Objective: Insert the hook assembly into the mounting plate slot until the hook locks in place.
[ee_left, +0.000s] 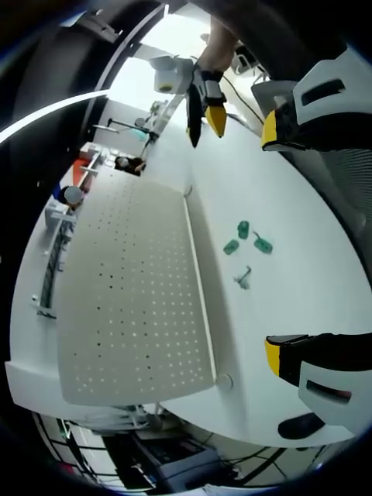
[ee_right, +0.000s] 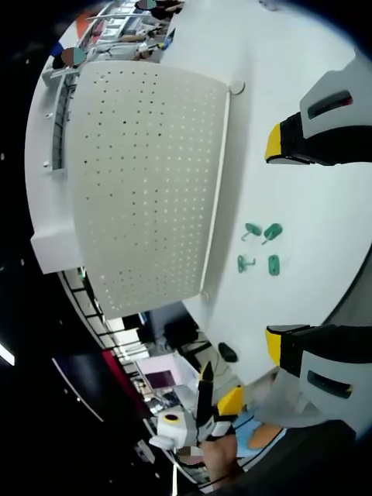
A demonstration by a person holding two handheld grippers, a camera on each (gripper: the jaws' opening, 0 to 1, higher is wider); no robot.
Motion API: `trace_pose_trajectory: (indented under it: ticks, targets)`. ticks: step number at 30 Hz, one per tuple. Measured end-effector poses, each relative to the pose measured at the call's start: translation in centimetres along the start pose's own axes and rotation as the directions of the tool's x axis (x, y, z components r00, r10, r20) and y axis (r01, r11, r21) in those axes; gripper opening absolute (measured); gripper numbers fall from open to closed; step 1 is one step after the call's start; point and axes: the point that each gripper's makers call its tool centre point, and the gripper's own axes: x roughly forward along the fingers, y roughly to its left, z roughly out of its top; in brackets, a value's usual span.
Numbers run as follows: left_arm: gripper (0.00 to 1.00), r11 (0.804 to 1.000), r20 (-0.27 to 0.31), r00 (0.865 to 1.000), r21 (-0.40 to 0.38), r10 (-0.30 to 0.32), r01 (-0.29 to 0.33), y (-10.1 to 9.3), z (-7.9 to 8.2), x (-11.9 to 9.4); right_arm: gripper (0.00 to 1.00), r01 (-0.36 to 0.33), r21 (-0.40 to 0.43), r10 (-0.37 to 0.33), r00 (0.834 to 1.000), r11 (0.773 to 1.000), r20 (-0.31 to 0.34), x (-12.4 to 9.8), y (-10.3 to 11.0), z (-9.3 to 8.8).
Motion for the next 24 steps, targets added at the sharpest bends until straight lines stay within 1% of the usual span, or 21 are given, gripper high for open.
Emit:
trace_pose_trajectory:
  ticks: [17,24]
  targets:
    - [1.0,1.0,0.005,1.0,0.012,0.007,-0.007,0.12,0.29,-0.2,0.86,-0.004,-0.011,0.004,1.0,1.0,0.016,0.08,0.17,0.55]
    - [1.0,1.0,0.007,1.0,0.009,0.013,-0.013,0.3,0.27,-0.3,0.86,-0.01,-0.014,0.01,1.0,1.0,0.007,0.19,0.3,0.31]
